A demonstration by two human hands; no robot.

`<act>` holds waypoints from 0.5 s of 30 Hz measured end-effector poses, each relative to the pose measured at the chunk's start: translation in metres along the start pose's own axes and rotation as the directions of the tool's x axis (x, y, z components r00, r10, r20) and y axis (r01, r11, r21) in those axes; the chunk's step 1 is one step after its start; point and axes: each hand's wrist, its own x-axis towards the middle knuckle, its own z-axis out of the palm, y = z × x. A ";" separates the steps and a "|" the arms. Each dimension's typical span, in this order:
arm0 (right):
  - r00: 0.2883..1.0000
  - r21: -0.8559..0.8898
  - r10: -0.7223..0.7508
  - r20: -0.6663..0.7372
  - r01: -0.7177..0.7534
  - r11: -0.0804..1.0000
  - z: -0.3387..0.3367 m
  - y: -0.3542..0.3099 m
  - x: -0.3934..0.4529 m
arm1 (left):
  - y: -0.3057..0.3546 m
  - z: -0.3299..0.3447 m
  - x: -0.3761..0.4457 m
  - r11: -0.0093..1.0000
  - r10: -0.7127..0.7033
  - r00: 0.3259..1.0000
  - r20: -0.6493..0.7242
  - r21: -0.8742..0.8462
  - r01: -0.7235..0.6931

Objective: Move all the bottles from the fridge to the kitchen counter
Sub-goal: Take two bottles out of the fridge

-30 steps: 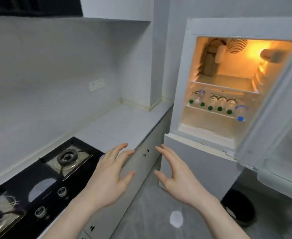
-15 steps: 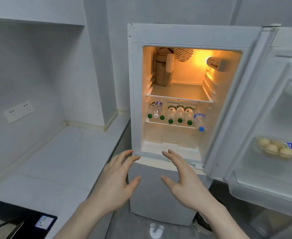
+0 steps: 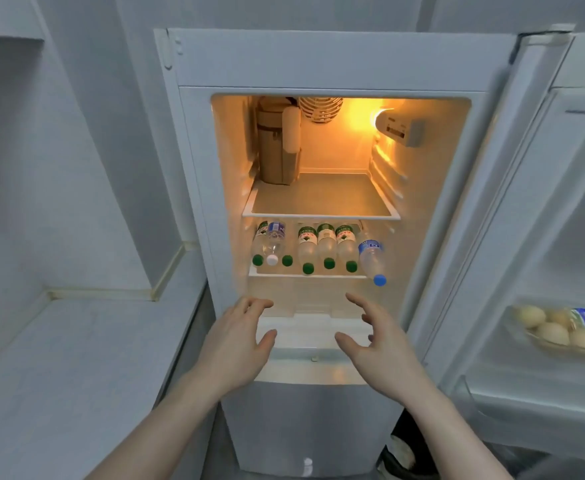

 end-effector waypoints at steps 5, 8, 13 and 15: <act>0.998 0.016 0.057 -0.025 -0.057 0.998 -0.013 0.032 0.064 | 0.000 0.025 0.072 0.996 -0.091 0.996 0.003 0.010 0.090; 0.991 0.055 0.125 -0.039 -0.123 0.991 -0.022 0.057 0.106 | -0.009 0.044 0.113 0.986 -0.162 0.986 0.022 -0.028 0.163; 0.981 -0.066 0.193 -0.017 -0.194 0.979 -0.025 0.089 0.162 | -0.022 0.065 0.158 0.961 -0.264 0.964 0.026 -0.074 0.265; 0.974 -0.094 0.226 0.002 -0.225 0.970 -0.022 0.099 0.178 | -0.025 0.070 0.171 0.951 -0.294 0.955 0.022 -0.091 0.295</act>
